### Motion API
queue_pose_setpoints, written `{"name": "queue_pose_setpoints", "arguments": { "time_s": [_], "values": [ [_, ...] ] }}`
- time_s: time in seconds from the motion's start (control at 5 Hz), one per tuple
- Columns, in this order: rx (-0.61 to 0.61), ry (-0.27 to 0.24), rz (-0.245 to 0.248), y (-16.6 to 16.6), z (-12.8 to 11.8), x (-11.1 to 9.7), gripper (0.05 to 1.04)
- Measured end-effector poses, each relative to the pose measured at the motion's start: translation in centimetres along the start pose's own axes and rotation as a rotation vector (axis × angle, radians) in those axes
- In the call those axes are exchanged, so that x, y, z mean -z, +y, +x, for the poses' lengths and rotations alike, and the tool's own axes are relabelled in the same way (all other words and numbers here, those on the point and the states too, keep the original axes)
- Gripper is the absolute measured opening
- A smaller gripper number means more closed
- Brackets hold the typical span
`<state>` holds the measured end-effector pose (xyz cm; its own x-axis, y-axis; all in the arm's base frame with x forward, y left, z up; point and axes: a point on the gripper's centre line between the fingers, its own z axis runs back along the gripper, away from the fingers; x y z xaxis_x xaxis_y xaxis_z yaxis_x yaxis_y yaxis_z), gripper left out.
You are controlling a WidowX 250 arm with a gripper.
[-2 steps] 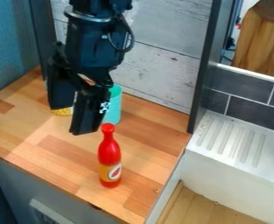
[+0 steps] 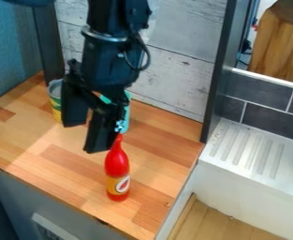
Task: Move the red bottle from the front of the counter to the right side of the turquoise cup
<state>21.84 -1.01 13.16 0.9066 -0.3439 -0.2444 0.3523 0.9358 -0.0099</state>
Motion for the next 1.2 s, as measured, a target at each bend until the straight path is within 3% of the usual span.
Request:
{"name": "queue_pose_setpoints", "arguments": {
  "time_s": [0.2, 0.4, 0.8, 1.0, 1.2],
  "values": [
    [-0.013, -0.011, 0.007, 0.4, 1.6, 1.3, 1.001],
    [0.018, 0.042, -0.003, 0.8, 2.9, 2.8, 1.001],
    [0.039, 0.073, -0.049, 1.5, 4.0, 4.2, 0.942],
    [0.037, 0.055, -0.045, 1.5, 4.2, 4.2, 0.751],
    [0.044, 0.023, -0.060, 1.2, 4.7, 4.3, 0.497]
  ]
}}
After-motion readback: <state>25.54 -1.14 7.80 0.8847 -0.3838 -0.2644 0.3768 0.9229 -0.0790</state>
